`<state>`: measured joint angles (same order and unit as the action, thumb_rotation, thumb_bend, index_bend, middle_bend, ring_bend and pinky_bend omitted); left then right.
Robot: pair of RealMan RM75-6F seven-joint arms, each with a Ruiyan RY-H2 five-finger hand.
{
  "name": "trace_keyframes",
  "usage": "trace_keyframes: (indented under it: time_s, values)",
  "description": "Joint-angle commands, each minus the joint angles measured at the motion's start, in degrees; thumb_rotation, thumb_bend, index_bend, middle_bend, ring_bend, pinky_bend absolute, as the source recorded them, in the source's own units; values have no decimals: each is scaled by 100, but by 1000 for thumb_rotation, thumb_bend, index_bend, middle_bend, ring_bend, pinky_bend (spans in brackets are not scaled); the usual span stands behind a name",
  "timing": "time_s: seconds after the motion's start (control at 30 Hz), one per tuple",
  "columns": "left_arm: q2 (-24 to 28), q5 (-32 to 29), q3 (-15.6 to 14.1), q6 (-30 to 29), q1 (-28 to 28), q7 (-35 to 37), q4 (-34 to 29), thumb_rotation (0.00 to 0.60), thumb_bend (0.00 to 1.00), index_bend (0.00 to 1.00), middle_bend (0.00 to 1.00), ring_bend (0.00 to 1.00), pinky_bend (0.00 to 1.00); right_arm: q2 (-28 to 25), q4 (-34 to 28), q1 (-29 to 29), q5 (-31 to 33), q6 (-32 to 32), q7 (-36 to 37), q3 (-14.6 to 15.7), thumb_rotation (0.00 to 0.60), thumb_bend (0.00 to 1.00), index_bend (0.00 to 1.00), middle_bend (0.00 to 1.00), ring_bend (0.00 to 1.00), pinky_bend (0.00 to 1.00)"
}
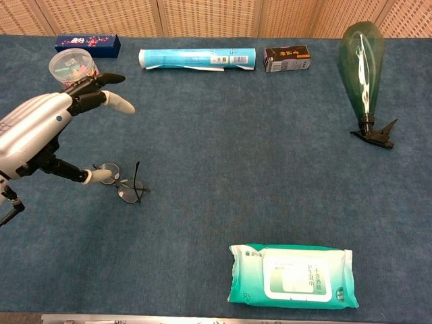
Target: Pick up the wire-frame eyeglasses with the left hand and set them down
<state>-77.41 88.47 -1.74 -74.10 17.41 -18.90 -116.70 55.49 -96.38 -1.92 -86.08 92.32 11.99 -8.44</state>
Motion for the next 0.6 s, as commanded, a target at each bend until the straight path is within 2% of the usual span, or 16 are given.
trace_keyframes:
  time_s: [0.03, 0.6]
  values:
    - [-68, -244, 53, 164, 54, 61, -83, 600, 15, 259, 71, 31, 105, -5, -2, 2, 0, 2, 7, 2, 600, 506, 644, 474, 293, 429]
    - [-276, -771, 255, 588, 302, 299, -109, 600, 15, 259, 70, 31, 105, 9, 15, -22, 33, -49, -9, -2, 600, 506, 644, 474, 293, 429]
